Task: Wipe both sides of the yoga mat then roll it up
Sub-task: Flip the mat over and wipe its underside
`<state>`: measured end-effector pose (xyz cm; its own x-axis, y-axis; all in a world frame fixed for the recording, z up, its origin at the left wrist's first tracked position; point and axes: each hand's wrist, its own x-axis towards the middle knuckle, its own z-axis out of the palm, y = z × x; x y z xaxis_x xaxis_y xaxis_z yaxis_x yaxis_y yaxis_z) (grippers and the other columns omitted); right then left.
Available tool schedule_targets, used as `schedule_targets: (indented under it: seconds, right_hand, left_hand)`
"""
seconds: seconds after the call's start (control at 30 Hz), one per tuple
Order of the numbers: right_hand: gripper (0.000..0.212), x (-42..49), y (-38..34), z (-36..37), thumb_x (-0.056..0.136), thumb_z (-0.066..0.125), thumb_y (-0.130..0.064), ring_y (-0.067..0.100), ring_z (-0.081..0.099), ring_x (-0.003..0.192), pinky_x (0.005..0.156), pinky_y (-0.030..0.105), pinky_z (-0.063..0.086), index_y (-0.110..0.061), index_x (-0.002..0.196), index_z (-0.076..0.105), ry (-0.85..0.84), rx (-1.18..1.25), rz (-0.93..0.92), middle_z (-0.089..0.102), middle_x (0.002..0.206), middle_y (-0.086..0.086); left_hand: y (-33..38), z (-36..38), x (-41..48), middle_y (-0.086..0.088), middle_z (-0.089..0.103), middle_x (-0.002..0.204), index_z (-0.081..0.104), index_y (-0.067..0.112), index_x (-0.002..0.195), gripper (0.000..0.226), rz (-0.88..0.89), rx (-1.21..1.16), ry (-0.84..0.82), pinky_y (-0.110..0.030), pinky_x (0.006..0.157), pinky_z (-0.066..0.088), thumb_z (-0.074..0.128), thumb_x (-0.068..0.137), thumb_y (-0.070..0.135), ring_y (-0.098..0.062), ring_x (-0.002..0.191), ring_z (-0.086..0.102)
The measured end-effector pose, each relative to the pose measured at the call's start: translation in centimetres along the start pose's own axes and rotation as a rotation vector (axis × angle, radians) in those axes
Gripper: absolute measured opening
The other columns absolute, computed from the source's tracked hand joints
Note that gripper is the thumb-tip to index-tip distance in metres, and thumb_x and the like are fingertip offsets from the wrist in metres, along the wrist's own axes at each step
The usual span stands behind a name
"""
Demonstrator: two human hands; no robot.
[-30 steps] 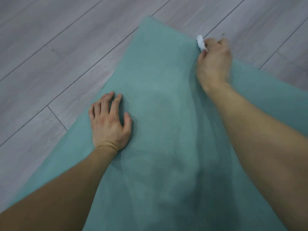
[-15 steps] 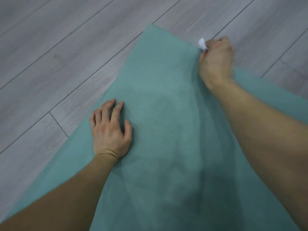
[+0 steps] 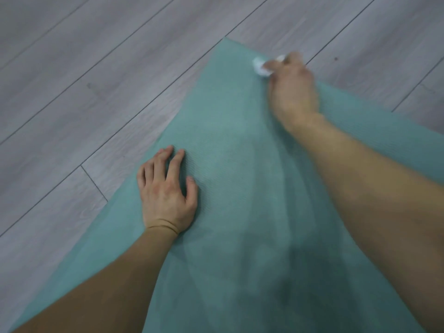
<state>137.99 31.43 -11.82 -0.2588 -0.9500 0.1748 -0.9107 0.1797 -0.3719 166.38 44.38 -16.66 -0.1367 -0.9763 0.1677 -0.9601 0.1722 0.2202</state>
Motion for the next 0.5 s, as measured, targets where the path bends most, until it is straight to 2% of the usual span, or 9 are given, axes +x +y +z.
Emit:
schedule_targets:
  seconds: [0.03,0.07,0.1,0.17,0.23,0.27,0.33,0.4,0.5]
  right_hand:
    - [0.038,0.5,0.2,0.6,0.110,0.044,-0.034,0.032,0.064,0.107,0.089,0.033,0.045,-0.014,0.137,0.063,0.074,0.038,0.175,0.059,0.124,0.006]
    - [0.037,-0.2,-1.2,1.1,0.111,0.041,-0.027,0.031,0.064,0.105,0.084,0.032,0.044,-0.014,0.138,0.061,0.105,0.036,0.263,0.059,0.126,0.009]
    - [0.036,-1.8,-3.1,1.9,0.111,0.040,-0.023,0.032,0.065,0.102,0.080,0.032,0.044,-0.013,0.137,0.062,0.083,0.054,0.235,0.060,0.126,0.011]
    - [0.034,-6.2,-7.0,4.2,0.105,0.047,-0.019,0.037,0.068,0.092,0.077,0.041,0.055,-0.012,0.130,0.069,-0.077,0.202,-0.093,0.064,0.117,0.016]
    - [0.037,-9.7,-9.5,4.9,0.099,0.050,-0.024,0.040,0.070,0.091,0.080,0.047,0.059,-0.019,0.126,0.075,-0.322,0.318,-0.453,0.066,0.112,0.015]
    - [0.040,-9.9,-9.9,4.6,0.098,0.048,-0.027,0.039,0.069,0.096,0.084,0.048,0.058,-0.022,0.127,0.076,-0.425,0.323,-0.559,0.065,0.113,0.013]
    - [0.042,-7.7,-9.6,3.2,0.100,0.044,-0.032,0.038,0.067,0.100,0.088,0.048,0.055,-0.027,0.128,0.076,-0.520,0.241,-0.644,0.062,0.113,0.012]
    - [0.039,-3.9,-8.1,2.5,0.107,0.043,-0.035,0.039,0.064,0.102,0.088,0.046,0.052,-0.028,0.131,0.073,-0.439,0.107,-0.518,0.059,0.119,0.013]
    - [0.034,0.9,-5.5,2.5,0.108,0.046,-0.026,0.040,0.063,0.107,0.091,0.044,0.048,-0.021,0.132,0.070,-0.150,0.015,-0.087,0.057,0.127,0.016]
  left_hand:
    - [0.0,0.0,0.0,-0.007,0.049,0.152,0.055,0.015,0.146,0.055,-0.001,0.005,-0.002,-0.053,0.118,0.030,0.052,0.095,0.037,-0.033,0.138,0.046]
    - [-0.1,0.0,0.0,-0.007,0.049,0.152,0.055,0.015,0.146,0.056,-0.002,0.011,-0.003,-0.053,0.118,0.030,0.053,0.095,0.037,-0.033,0.138,0.046]
    - [-0.1,0.0,0.0,-0.007,0.049,0.152,0.056,0.015,0.146,0.056,-0.005,0.013,-0.004,-0.053,0.118,0.030,0.053,0.095,0.037,-0.034,0.138,0.046]
    - [-0.2,-0.1,0.0,-0.008,0.049,0.152,0.055,0.015,0.147,0.055,0.001,0.008,-0.006,-0.053,0.117,0.031,0.052,0.096,0.036,-0.034,0.138,0.046]
    - [-0.2,0.0,-0.1,-0.008,0.050,0.153,0.055,0.015,0.148,0.054,0.004,-0.005,-0.001,-0.053,0.117,0.032,0.051,0.097,0.033,-0.034,0.137,0.047]
    - [-0.3,0.1,-0.1,-0.008,0.050,0.152,0.055,0.016,0.148,0.053,-0.008,-0.008,0.005,-0.053,0.116,0.032,0.050,0.097,0.031,-0.034,0.136,0.047]
    - [-0.2,0.2,-0.2,-0.008,0.050,0.151,0.056,0.017,0.146,0.052,-0.069,0.007,0.019,-0.054,0.118,0.030,0.052,0.095,0.031,-0.033,0.135,0.047]
    - [-0.1,0.1,-0.1,-0.007,0.050,0.151,0.056,0.017,0.143,0.054,-0.143,0.030,0.029,-0.055,0.120,0.027,0.056,0.092,0.035,-0.032,0.137,0.047]
    - [0.0,0.0,-0.1,-0.010,0.050,0.150,0.057,0.014,0.142,0.056,-0.138,0.021,0.032,-0.056,0.120,0.028,0.057,0.091,0.036,-0.034,0.138,0.046]
